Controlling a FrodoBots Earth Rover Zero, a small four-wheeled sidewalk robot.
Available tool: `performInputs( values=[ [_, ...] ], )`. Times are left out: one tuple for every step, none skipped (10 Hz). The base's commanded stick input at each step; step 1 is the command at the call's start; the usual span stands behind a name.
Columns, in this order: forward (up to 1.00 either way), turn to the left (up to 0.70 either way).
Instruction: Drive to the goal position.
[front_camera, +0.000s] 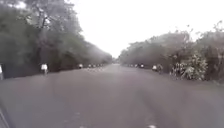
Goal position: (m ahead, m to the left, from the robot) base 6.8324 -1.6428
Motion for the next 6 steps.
performInputs(
  values=[
    [1.0,0.0],
    [1.0,0.0],
    [1.0,0.0],
    [1.0,0.0],
    [1.0,0.0],
    [1.0,0.0]
  ],
)
